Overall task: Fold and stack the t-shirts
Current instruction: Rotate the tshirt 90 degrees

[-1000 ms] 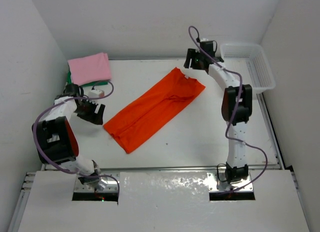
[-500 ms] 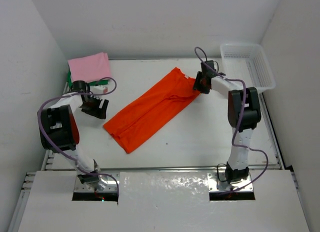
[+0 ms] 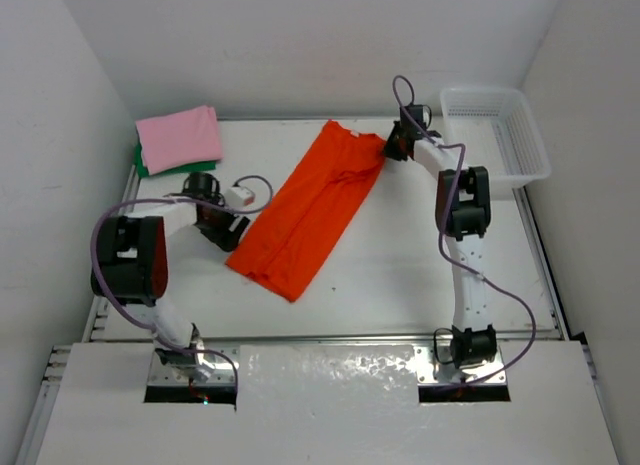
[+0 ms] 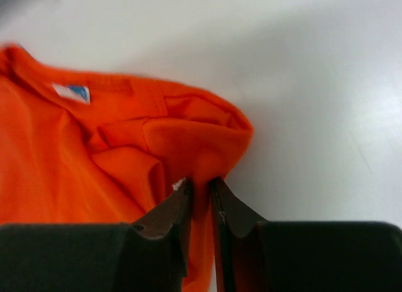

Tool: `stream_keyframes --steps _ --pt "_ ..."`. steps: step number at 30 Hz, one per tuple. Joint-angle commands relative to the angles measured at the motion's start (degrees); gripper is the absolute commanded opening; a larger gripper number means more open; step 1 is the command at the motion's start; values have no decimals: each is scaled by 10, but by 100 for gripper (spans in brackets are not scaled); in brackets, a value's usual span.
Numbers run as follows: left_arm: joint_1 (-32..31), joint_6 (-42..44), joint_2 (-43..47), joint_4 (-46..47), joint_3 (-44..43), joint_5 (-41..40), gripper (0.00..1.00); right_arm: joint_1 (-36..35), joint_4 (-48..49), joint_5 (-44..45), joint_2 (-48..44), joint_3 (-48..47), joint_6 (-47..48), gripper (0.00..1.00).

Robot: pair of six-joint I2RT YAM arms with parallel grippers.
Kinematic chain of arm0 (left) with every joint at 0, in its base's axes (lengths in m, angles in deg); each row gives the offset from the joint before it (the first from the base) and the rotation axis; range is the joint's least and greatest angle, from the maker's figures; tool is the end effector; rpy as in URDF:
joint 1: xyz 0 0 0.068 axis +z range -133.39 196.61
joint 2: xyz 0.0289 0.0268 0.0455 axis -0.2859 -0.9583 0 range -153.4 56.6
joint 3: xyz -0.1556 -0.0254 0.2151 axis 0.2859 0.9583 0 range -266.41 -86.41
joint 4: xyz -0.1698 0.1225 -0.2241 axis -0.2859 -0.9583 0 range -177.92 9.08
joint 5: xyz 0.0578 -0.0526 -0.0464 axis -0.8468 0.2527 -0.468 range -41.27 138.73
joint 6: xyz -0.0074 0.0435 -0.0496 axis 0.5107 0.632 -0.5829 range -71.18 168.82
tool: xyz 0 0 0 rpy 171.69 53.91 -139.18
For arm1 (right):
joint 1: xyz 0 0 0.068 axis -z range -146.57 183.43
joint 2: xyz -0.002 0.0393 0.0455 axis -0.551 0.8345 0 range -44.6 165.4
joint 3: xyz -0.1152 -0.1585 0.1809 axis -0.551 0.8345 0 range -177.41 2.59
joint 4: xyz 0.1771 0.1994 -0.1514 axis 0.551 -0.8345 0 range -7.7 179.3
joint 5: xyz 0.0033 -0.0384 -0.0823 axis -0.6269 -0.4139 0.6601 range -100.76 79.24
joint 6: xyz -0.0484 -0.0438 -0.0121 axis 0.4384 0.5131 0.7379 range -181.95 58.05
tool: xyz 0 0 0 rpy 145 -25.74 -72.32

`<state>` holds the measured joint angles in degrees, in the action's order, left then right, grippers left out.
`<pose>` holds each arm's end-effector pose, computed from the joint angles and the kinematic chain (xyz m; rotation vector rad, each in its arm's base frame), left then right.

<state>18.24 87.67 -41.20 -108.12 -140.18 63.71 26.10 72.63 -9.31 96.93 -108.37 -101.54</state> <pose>0.3476 -0.0036 0.0903 0.9309 2.5778 -0.1813 0.5856 0.0740 0.0836 0.6852 2.3259 0.3500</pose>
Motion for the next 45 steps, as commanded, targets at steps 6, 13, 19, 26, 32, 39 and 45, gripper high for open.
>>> stream_keyframes --steps 6,13,19,26,32,39,45 --pt "-149 19 -33 -50 73 66 70 1 147 -50 191 -232 -65 46" --pt "-182 36 0 -74 83 111 70 15 129 -64 46 -106 28 75" --pt "-166 14 59 -59 86 54 70 13 62 -30 -201 147 58 80" --pt "-55 2 143 -46 55 -9 68 -95 30 -34 -520 602 39 70" --pt "-61 51 260 -29 75 -34 65 -228 144 -72 -653 829 -115 55" --pt "-144 100 363 -72 120 -37 65 -312 270 -62 -635 876 -198 57" --pt "-170 56 388 -73 137 -45 65 -327 334 -87 -544 867 -237 59"
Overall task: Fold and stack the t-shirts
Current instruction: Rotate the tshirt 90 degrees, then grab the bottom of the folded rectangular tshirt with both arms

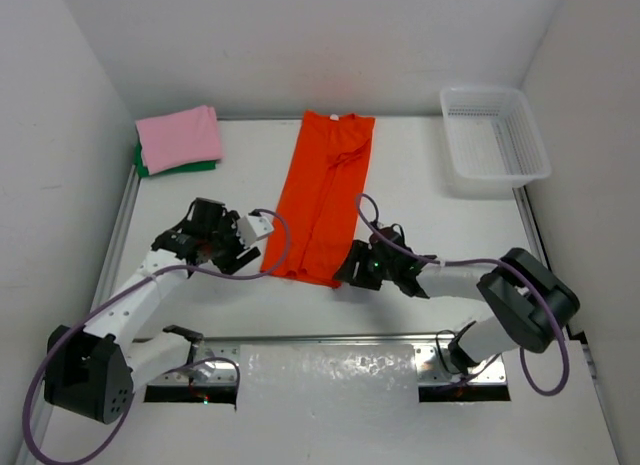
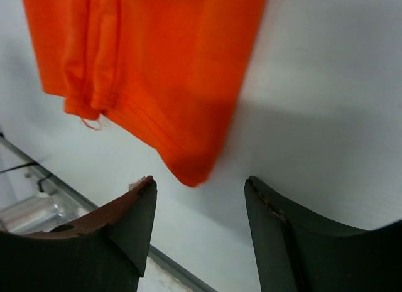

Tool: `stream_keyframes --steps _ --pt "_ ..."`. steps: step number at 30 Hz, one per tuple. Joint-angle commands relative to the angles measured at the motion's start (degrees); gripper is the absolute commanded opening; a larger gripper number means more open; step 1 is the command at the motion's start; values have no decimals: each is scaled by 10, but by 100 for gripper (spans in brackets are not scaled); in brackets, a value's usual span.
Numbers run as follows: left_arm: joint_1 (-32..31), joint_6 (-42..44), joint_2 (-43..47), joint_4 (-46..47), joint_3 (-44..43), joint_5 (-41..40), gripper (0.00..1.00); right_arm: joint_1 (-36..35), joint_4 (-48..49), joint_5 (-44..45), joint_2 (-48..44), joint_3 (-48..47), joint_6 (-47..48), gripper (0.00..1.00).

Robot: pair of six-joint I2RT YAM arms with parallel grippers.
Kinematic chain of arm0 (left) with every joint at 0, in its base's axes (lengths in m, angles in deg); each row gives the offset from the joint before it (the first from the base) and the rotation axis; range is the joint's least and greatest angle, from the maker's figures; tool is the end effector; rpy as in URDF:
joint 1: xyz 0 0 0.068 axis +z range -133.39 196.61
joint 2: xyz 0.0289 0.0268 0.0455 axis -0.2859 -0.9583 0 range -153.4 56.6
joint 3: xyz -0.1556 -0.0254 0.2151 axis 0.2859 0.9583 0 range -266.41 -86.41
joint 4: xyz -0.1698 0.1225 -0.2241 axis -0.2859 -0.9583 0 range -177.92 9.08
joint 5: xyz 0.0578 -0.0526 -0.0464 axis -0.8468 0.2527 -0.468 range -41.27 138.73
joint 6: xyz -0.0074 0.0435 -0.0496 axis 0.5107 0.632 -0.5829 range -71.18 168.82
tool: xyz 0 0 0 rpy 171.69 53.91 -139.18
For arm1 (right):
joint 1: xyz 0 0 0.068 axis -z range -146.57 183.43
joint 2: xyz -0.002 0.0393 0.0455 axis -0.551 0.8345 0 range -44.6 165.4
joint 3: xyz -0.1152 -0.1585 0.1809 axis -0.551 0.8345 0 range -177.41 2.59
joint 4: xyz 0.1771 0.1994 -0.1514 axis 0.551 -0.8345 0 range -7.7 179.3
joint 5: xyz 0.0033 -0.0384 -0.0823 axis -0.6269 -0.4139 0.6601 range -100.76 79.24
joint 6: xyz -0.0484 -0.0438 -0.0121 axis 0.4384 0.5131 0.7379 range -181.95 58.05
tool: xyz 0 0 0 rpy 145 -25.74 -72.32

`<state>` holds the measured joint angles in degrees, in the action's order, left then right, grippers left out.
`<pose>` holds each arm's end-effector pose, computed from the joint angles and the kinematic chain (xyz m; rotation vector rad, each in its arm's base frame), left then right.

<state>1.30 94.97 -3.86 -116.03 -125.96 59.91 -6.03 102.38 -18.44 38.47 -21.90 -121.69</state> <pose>0.2463 -0.0779 0.1851 1.3526 2.1278 -0.0330 0.2125 0.1841 0.0607 0.3852 2.5569 0.9179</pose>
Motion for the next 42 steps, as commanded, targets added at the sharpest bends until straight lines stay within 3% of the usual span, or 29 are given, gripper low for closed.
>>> stream_keyframes --steps 1,3,6,9,12,21,26,30,33,37,39,42 --pt "-1 -20 17 7 -5 -8 65 -6 53 1 65 0 -41 58" --pt "-2 -29 24 7 -7 -12 65 -6 53 4 83 -13 -46 55" --pt "-2 -33 33 2 -5 -10 65 -5 38 16 97 -15 -46 33" --pt "-2 -33 42 0 3 -9 65 -5 17 34 93 -16 -36 21" --pt "-10 -28 46 -7 6 -5 65 -4 -4 38 92 -19 -22 0" --pt "-74 26 39 -14 -7 17 64 8 -29 15 32 42 14 0" --pt "-186 152 44 -29 -5 19 63 41 -67 -15 -18 95 66 0" --pt "-304 218 -2 -8 13 6 61 89 -138 -43 -76 98 137 0" --pt "-388 253 -53 43 37 -27 61 136 -203 -59 -91 95 198 0" --pt "-444 304 -95 111 81 -34 60 158 -251 -99 -82 69 269 0" --pt "-449 303 -115 122 81 -13 58 158 -257 -125 -76 55 287 3" --pt "-449 303 -139 138 82 -25 57 158 -268 -137 -70 41 311 22"
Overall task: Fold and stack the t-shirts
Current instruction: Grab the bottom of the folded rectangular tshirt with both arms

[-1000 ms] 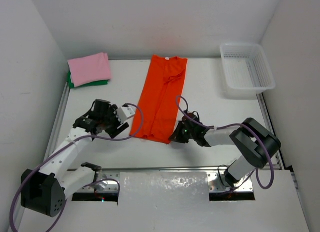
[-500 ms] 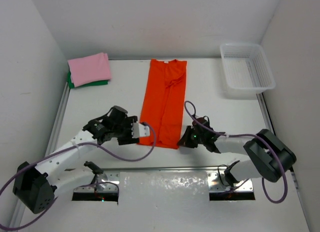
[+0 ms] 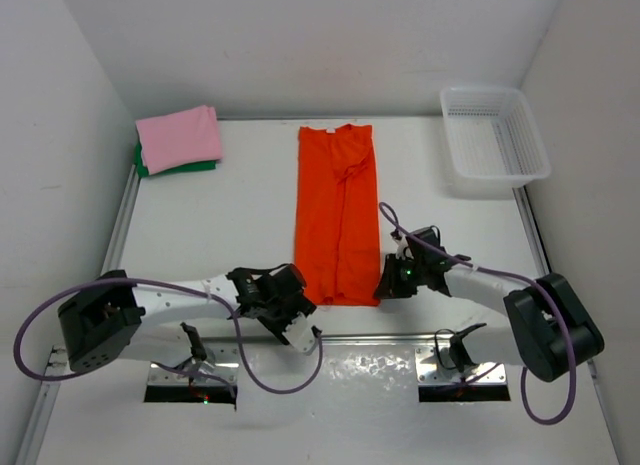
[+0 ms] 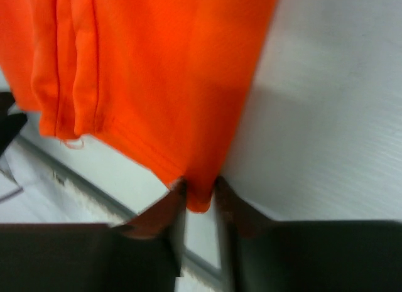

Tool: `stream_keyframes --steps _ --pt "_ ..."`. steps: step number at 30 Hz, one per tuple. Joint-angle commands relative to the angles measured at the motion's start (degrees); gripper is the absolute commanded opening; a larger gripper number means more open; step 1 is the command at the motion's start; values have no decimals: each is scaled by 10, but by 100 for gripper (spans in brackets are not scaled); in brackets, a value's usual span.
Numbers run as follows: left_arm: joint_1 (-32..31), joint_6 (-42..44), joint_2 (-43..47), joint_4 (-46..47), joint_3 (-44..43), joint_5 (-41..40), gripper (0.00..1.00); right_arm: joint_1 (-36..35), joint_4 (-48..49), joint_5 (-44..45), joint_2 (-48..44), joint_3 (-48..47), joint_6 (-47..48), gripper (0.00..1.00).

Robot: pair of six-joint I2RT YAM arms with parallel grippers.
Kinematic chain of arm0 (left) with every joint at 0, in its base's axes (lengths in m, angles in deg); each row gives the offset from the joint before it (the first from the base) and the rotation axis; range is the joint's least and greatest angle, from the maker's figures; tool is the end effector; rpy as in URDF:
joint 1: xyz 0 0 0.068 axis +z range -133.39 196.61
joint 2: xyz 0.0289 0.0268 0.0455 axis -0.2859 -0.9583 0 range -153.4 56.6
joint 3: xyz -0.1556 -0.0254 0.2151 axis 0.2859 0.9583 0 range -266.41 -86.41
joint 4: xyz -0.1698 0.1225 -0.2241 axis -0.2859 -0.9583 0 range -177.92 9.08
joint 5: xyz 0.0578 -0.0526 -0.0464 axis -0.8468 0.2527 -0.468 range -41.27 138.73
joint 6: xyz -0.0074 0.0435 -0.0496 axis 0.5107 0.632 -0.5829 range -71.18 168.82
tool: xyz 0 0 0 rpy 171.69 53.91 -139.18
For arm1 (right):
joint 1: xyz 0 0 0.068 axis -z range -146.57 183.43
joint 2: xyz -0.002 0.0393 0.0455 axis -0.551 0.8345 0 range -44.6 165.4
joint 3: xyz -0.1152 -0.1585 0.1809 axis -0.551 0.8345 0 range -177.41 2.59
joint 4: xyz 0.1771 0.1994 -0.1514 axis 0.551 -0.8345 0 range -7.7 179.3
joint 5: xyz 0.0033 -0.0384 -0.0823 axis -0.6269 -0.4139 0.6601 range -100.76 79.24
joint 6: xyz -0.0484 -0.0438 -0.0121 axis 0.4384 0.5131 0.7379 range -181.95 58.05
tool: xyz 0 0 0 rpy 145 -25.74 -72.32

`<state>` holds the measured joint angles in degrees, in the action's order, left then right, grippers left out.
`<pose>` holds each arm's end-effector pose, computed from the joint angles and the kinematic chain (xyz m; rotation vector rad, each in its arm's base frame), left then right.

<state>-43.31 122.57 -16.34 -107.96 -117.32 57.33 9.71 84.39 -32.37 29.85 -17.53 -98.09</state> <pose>0.1171 -0.2177 0.0907 2.5507 1.0497 -0.1445 0.2057 0.1116 0.0532 0.1536 2.7427 0.8304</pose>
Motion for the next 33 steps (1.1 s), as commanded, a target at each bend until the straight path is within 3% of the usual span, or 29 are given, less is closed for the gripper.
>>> stream_keyframes --steps 1,2,6,8,11,15,18,22,28,33 --pt "-3 27 -20 74 -2 -5 57 1 -94 2 18 -14 81 29" --pt "-3 24 -25 86 -3 -10 57 1 -103 2 22 -18 90 37" --pt "-3 2 -75 118 -22 -17 50 1 -113 -7 30 -34 96 41" --pt "-3 0 -83 132 -24 -17 40 1 -105 -18 32 -36 91 41" --pt "-3 10 -91 130 -21 -10 28 1 -82 -37 46 -33 74 27" --pt "-3 -27 -88 132 -34 14 0 1 -12 -77 68 -20 24 8" --pt "-3 -54 -84 134 -44 4 0 1 13 -81 68 -29 0 0" --pt "17 -113 -76 138 -84 -17 0 9 -31 -66 39 -83 6 0" --pt "133 -179 -77 58 -215 58 0 41 -131 -46 11 -212 34 0" --pt "202 -193 -113 33 -313 76 0 76 -159 -48 101 -338 54 0"
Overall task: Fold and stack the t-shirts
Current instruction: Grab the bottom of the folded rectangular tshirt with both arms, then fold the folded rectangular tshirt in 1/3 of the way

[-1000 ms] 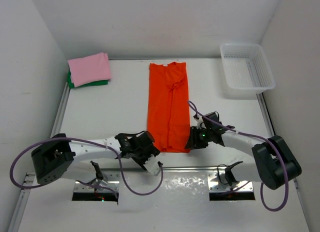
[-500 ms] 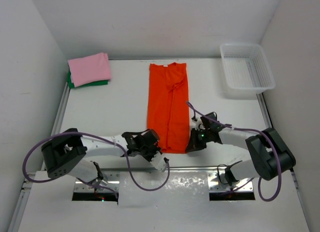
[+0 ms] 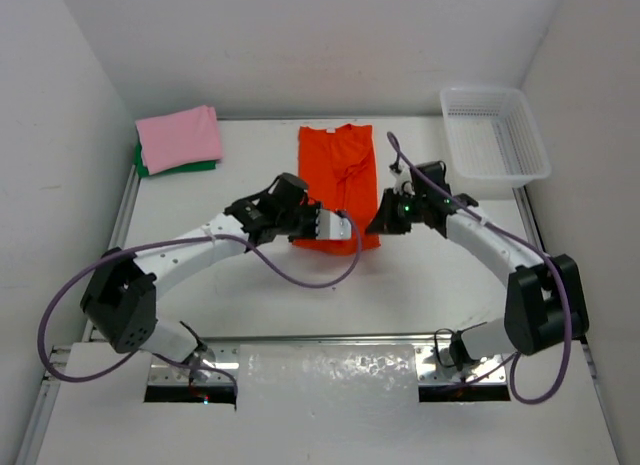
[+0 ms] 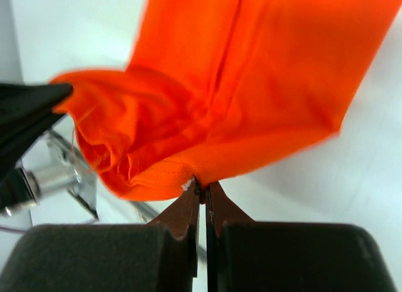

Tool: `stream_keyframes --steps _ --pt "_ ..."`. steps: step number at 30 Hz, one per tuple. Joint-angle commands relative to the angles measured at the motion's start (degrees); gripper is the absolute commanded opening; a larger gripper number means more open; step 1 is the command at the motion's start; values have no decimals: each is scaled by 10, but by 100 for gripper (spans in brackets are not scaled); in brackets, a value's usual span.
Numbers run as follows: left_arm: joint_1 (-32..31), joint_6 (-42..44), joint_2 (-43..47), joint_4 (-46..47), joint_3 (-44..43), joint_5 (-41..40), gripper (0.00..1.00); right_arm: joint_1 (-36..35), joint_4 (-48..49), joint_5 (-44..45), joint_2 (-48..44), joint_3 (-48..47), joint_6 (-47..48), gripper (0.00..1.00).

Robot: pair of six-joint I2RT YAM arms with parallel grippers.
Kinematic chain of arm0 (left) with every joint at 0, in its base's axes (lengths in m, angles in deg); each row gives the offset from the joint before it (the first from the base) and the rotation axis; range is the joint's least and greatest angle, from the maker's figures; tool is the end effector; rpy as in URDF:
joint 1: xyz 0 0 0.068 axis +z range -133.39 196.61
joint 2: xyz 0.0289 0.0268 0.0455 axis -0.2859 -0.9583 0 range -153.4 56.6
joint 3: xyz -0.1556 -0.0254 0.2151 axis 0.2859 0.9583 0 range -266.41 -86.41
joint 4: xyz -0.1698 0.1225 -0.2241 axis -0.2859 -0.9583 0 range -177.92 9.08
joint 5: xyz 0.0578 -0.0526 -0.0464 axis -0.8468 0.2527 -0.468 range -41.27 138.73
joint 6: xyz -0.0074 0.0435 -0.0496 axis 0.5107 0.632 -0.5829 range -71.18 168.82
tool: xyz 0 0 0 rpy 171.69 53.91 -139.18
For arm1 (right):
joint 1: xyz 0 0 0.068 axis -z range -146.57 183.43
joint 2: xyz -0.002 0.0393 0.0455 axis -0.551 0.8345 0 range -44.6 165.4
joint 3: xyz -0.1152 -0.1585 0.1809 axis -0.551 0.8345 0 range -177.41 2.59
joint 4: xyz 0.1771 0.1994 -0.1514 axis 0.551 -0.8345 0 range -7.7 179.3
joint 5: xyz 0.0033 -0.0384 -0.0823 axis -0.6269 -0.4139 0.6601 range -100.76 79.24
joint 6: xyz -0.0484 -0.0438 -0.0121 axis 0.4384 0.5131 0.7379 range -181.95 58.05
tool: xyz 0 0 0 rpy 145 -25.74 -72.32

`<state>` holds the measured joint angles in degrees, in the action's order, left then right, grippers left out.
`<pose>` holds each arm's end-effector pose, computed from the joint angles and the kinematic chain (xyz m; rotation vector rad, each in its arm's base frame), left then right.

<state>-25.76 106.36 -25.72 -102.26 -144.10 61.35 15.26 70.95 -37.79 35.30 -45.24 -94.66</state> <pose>0.2611 -0.2536 0.2113 1.8666 1.4315 -0.1321 0.3077 0.1262 0.1694 0.1041 2.5611 0.9492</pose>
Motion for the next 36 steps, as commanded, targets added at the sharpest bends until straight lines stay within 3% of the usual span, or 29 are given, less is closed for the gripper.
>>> stream_keyframes --steps 1,4,11,32,34,36 --pt "39 -37 -29 -21 -60 39 0 29 -22 2 60 -80 19 0" --pt "95 -46 -92 -18 -125 49 0 55 -8 0 116 -153 19 0" --pt "150 -66 -223 -34 -275 25 0 79 -28 7 249 -304 31 0" --pt "188 -72 -386 101 -337 10 0 104 4 30 445 -441 19 0" --pt "188 -81 -394 114 -336 6 3 105 6 43 455 -452 25 7" --pt "188 -95 -405 129 -338 -21 12 107 5 48 474 -465 37 25"
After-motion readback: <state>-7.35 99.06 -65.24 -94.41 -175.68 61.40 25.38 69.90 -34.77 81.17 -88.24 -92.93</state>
